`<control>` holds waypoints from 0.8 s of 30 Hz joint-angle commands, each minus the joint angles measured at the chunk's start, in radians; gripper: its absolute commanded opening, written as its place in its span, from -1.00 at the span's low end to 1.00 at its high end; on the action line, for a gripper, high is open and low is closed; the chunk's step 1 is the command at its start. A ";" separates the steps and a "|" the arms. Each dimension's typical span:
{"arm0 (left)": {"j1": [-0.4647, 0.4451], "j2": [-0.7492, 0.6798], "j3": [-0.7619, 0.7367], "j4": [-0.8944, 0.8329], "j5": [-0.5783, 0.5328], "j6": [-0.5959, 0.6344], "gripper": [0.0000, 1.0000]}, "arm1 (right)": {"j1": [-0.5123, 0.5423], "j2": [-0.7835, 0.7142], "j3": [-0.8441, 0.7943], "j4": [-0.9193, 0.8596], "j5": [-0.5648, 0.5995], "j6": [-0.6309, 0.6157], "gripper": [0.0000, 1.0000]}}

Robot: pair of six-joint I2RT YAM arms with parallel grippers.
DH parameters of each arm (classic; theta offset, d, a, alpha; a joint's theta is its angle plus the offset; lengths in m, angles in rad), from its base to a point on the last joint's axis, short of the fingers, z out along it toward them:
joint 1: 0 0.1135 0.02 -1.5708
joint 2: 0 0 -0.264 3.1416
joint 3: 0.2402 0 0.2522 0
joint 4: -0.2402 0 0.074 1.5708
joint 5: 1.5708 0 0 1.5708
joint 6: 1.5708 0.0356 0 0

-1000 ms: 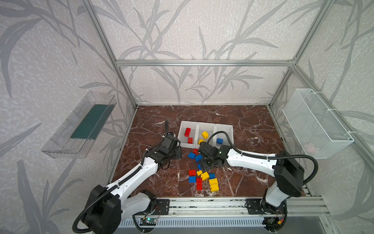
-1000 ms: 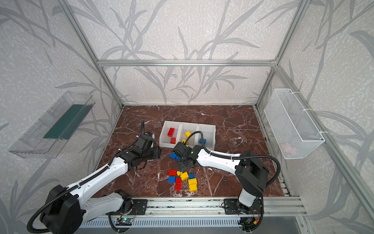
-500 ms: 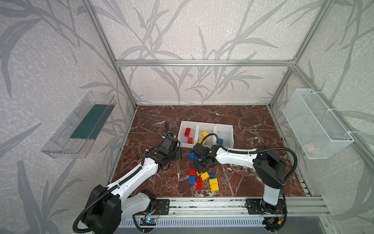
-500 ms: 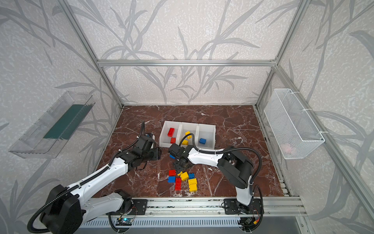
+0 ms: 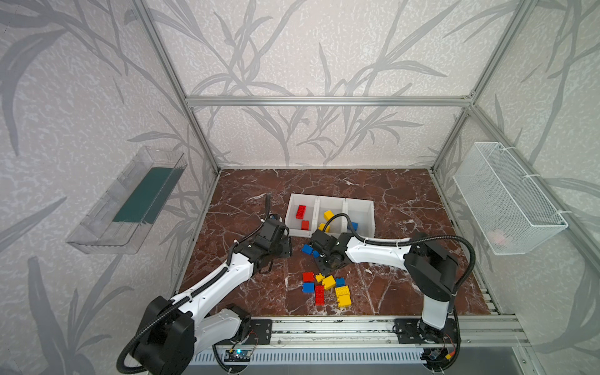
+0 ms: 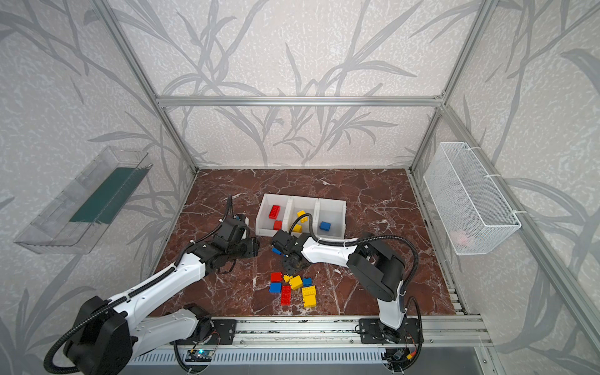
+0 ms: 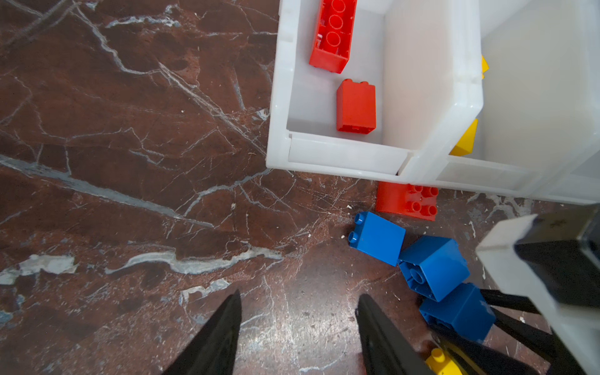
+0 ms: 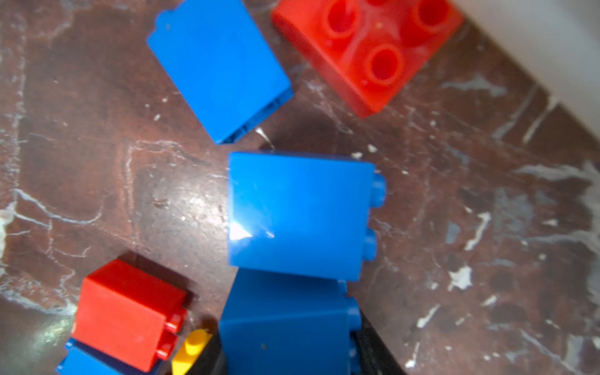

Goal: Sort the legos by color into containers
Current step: 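Carry the blue brick into the far compartment and open the right gripper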

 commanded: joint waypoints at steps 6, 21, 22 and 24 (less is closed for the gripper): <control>0.006 -0.021 -0.020 0.009 0.005 -0.008 0.20 | -0.084 -0.243 -0.085 -0.082 0.127 -0.002 -0.19; 0.006 -0.022 -0.027 0.021 0.050 -0.012 0.20 | -0.384 -0.312 -0.042 -0.053 0.181 -0.155 -0.20; 0.005 -0.023 -0.027 0.022 0.055 -0.013 0.19 | -0.392 -0.295 -0.030 -0.056 0.179 -0.157 -0.20; 0.004 -0.021 -0.025 0.019 0.061 -0.013 0.20 | -0.409 -0.263 0.002 -0.079 0.169 -0.153 -0.19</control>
